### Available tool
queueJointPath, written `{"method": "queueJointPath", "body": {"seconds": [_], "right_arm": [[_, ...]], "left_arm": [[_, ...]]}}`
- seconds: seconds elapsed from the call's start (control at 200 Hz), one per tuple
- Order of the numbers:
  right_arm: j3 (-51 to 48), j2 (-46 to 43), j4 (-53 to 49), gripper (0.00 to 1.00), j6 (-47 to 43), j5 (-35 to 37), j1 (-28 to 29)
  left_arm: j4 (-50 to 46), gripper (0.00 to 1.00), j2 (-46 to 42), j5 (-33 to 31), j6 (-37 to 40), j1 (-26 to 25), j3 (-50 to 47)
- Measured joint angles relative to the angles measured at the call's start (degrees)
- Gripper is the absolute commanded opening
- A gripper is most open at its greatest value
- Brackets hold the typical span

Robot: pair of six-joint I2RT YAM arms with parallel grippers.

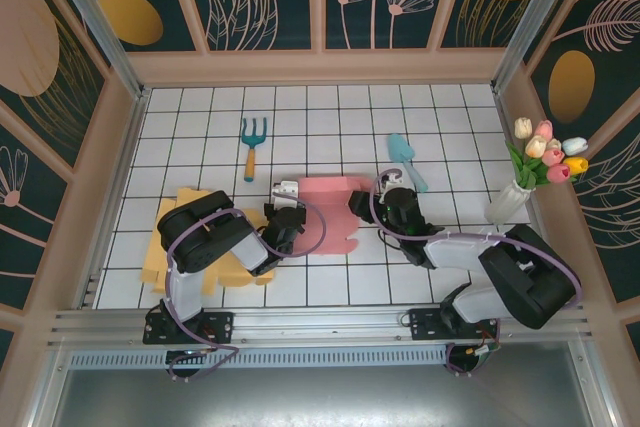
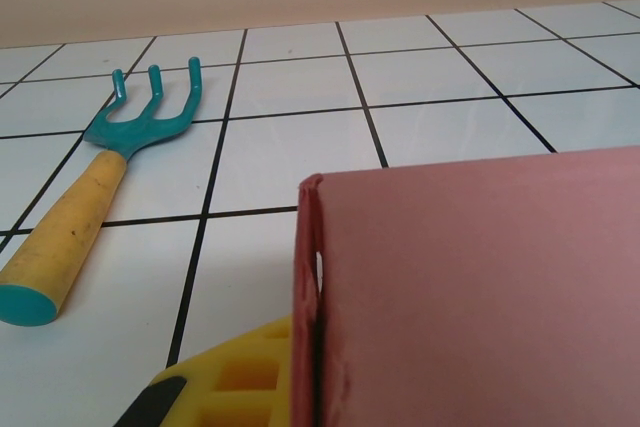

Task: Fold the paper box

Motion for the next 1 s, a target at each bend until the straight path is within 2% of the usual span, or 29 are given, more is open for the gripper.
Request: {"method": "queueJointPath", "body": {"seconds": [0.37, 0.801, 1.001], "right_arm": [[0.0, 8.3, 4.1, 0.46, -2.2, -0.7, -3.2], [0.0, 17.3, 14.5, 0.41, -3.1, -6.4, -4.9], [0.0, 18.5, 18.6, 0.41, -3.4, -8.9, -5.0]], "left_arm": [[0.0, 0.06, 0.0, 0.0, 0.0, 0.0, 0.0], [0.0, 0.06, 0.0, 0.0, 0.0, 0.0, 0.0], [-0.1, 0.06, 0.1, 0.0, 0.0, 0.0, 0.1]]}}
